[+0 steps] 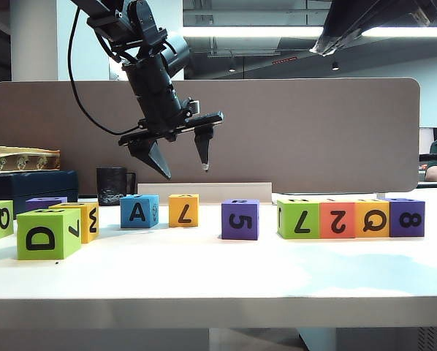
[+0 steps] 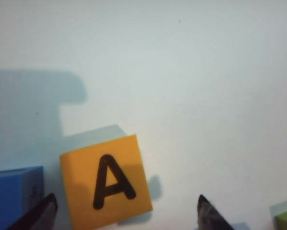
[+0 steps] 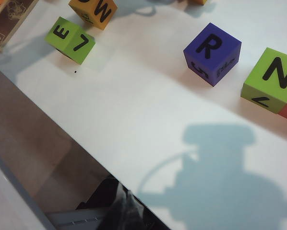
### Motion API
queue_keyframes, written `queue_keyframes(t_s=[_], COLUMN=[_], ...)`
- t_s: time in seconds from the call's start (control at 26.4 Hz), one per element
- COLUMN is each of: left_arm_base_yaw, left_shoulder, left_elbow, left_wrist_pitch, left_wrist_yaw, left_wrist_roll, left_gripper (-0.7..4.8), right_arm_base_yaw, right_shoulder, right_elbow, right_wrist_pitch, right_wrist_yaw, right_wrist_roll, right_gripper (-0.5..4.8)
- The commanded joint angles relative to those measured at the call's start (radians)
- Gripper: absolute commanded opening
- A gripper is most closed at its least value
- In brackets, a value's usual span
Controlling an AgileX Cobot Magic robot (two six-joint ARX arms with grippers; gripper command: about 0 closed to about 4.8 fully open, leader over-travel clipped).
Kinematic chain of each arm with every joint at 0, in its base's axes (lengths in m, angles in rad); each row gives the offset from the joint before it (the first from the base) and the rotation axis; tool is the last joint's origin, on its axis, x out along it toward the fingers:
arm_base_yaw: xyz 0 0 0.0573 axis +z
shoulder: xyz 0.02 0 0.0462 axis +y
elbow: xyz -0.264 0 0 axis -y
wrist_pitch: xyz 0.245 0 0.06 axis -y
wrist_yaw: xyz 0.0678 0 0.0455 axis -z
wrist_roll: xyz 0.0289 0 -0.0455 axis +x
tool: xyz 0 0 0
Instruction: Select the appropriate blocks from the scattered letter blocks on the table and arrange them in a row to spell out "LEARNING".
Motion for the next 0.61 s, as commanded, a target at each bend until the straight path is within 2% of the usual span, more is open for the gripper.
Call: queue_keyframes(t_s=[0.04,0.11,0.27,0.61], left_arm_base_yaw=[-0.003,-0.003,-0.003,-0.004], left_shoulder=[-0.004,-0.004,0.0,0.021], left_elbow=[0.005,0.005,0.005,0.005], left_wrist_pitch=[0.035,0.034,0.018,0.017], left_wrist_yaw=[-0.029,-0.041,-0.057,-0.056], left_wrist_roll=[-0.018,-0.018,-0.078,-0.096], left_gripper=[3.68,3.68,3.68,3.68], right_arm_base_yaw=[0.002,0.002,0.002,0.002], right_shoulder=[-0.003,-0.003,-0.003,-0.003], right_elbow=[0.004,0.005,0.004,0.004], right_wrist_pitch=[0.006,0.007,0.018,0.037], right_wrist_yaw=[-0.002,-0.002,-0.002,-0.002], right_wrist_roll=[-0.002,-0.002,-0.002,-0.003], right_gripper=[-0.01,-0.01,-0.01,-0.01])
